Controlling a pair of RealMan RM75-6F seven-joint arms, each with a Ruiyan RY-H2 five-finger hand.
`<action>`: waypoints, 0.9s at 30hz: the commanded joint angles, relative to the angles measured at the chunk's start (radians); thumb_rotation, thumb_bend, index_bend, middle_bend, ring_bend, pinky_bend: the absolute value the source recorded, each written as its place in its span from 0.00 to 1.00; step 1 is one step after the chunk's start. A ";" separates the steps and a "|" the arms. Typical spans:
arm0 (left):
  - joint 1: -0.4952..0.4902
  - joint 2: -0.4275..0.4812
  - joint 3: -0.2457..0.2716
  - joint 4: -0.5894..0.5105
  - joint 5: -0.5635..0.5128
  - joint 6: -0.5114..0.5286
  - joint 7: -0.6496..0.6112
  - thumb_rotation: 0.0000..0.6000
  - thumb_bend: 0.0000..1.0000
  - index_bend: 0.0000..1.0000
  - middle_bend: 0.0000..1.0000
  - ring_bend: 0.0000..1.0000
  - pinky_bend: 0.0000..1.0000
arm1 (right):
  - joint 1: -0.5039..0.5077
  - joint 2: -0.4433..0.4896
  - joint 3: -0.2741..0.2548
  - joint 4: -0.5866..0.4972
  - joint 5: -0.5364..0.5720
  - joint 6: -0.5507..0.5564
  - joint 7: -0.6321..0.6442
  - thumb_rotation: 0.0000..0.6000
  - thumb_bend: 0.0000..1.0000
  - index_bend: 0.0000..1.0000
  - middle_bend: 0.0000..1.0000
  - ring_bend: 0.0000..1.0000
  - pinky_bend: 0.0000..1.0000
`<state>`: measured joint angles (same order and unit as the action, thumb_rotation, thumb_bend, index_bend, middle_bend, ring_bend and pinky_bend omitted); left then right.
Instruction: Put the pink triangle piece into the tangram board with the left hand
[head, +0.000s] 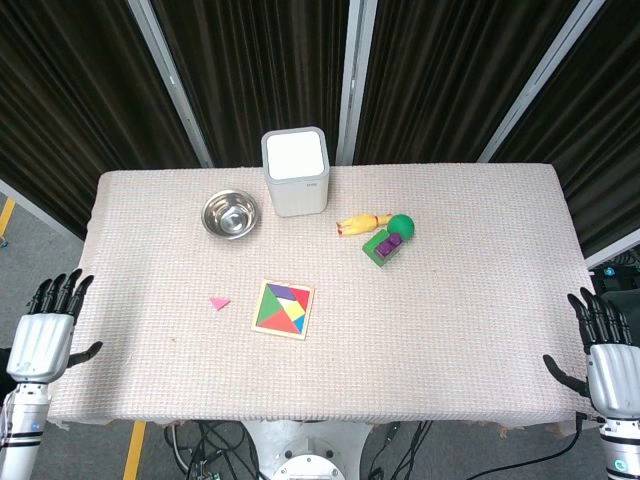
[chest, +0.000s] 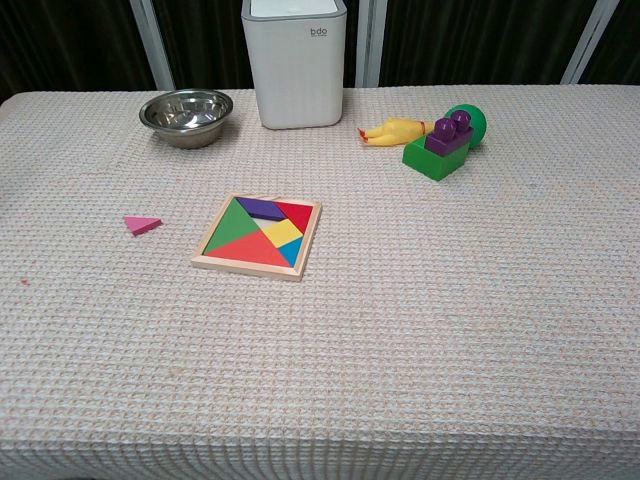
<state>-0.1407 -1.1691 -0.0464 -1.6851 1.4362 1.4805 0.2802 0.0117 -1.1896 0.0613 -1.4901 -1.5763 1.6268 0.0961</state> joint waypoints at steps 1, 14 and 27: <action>0.002 0.002 -0.003 -0.001 0.003 0.005 -0.008 1.00 0.12 0.06 0.03 0.00 0.08 | -0.002 0.003 0.000 -0.004 -0.003 0.004 -0.005 1.00 0.11 0.00 0.00 0.00 0.00; -0.011 0.001 -0.005 -0.009 0.019 -0.019 -0.011 1.00 0.12 0.06 0.03 0.00 0.08 | -0.003 0.008 0.013 -0.003 0.010 0.008 0.012 1.00 0.11 0.00 0.00 0.00 0.00; -0.167 -0.043 -0.021 -0.007 -0.002 -0.280 -0.063 1.00 0.14 0.14 0.04 0.00 0.09 | -0.002 0.023 0.021 0.006 0.020 0.003 0.030 1.00 0.11 0.00 0.00 0.00 0.00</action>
<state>-0.2617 -1.1915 -0.0575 -1.6985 1.4579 1.2692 0.2274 0.0092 -1.1662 0.0829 -1.4840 -1.5577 1.6319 0.1255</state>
